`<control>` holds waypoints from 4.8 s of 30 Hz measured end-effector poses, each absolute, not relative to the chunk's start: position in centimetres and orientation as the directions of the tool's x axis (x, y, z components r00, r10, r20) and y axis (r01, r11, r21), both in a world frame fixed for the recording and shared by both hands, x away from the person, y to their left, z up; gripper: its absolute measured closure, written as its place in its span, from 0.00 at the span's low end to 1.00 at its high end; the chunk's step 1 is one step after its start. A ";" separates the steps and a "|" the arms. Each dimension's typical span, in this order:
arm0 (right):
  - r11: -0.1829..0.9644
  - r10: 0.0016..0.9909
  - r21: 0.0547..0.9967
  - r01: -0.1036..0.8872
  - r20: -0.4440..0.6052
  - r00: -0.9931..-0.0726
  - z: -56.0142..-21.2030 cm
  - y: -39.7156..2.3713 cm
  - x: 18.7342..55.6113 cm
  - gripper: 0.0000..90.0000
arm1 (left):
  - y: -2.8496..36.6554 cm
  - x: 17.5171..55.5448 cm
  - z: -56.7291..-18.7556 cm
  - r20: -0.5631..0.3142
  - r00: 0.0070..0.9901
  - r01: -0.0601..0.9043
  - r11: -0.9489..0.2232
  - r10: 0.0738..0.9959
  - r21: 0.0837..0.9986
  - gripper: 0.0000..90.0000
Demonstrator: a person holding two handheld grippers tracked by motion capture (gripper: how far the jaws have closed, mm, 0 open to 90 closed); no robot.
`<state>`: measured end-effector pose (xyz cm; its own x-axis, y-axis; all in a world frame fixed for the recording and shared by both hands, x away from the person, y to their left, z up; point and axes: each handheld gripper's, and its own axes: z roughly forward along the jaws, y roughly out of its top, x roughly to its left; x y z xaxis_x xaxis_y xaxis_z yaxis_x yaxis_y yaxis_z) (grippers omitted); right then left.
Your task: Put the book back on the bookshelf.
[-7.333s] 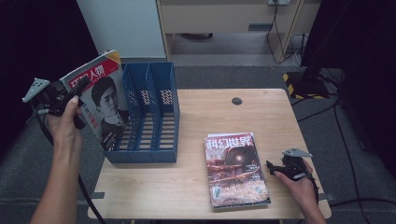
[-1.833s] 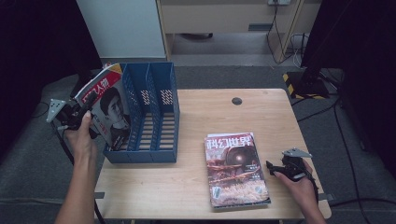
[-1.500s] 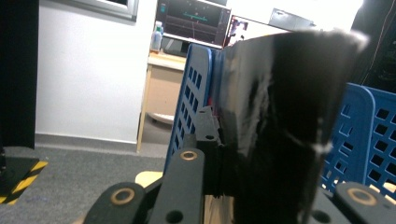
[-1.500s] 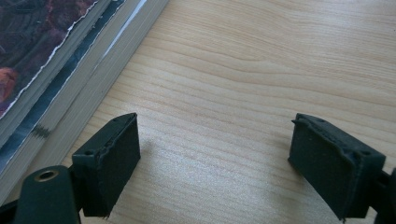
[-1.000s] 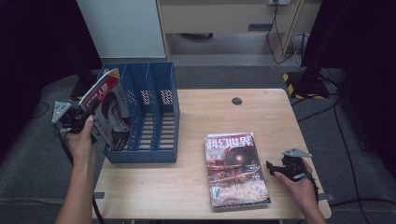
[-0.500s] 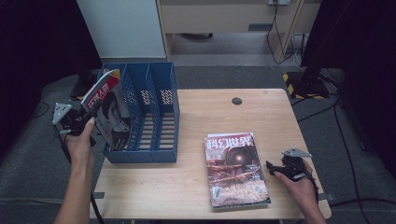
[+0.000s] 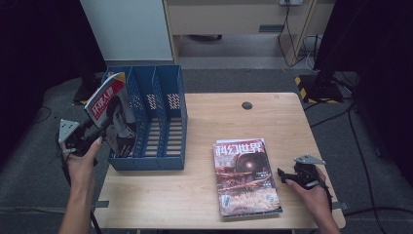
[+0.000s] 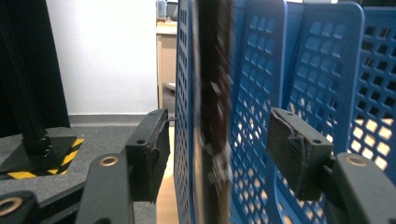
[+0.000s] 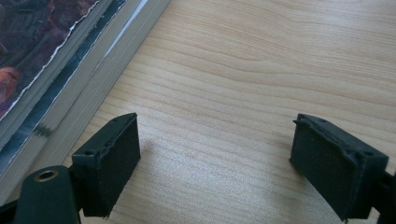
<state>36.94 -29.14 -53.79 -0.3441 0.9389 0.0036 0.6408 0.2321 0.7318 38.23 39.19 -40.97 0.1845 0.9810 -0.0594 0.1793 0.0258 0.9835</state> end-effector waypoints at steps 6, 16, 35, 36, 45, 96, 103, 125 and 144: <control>0.232 0.939 0.732 0.641 0.004 -0.344 -53.8 -29.1 36.9 0.18 | 39.0 36.8 -41.6 -0.057 0.188 0.191 0.021 0.981 0.981 0.40; 0.231 0.939 0.732 0.641 0.004 -0.344 -53.8 -29.1 36.9 0.17 | 38.5 34.8 -41.9 -0.035 0.207 0.205 -0.008 0.978 0.979 0.40; 0.232 0.939 0.732 0.641 0.004 -0.345 -53.8 -29.1 37.0 0.17 | 33.2 34.5 -42.1 0.053 0.349 0.255 -0.149 0.936 0.956 0.37; 0.232 0.939 0.732 0.641 0.005 -0.345 -53.8 -29.1 37.0 0.17 | 33.2 34.5 -42.1 0.053 0.349 0.255 -0.149 0.936 0.956 0.37; 0.221 0.945 0.723 0.654 0.007 -0.327 -53.8 -29.2 37.0 0.13 | 29.2 35.5 -42.1 0.069 0.436 0.267 -0.202 0.897 0.942 0.33; 0.285 0.780 0.815 0.505 0.109 -0.616 -51.0 -23.6 36.0 0.33 | 6.7 37.1 -50.1 -0.093 0.676 0.488 -0.351 0.731 0.799 0.21; 0.286 0.770 0.810 0.511 0.123 -0.626 -51.4 -23.3 36.2 0.29 | 6.5 37.3 -51.1 -0.105 0.670 0.514 -0.358 0.735 0.780 0.20; 0.313 0.761 0.812 0.492 0.095 -0.642 -51.9 -22.6 36.3 0.23 | 6.8 38.0 -52.7 -0.273 0.662 0.605 -0.281 0.698 0.745 0.13; 0.310 0.747 0.818 0.485 0.106 -0.656 -52.1 -22.5 36.3 0.26 | 7.4 38.4 -50.5 -0.331 0.662 0.619 -0.242 0.672 0.747 0.30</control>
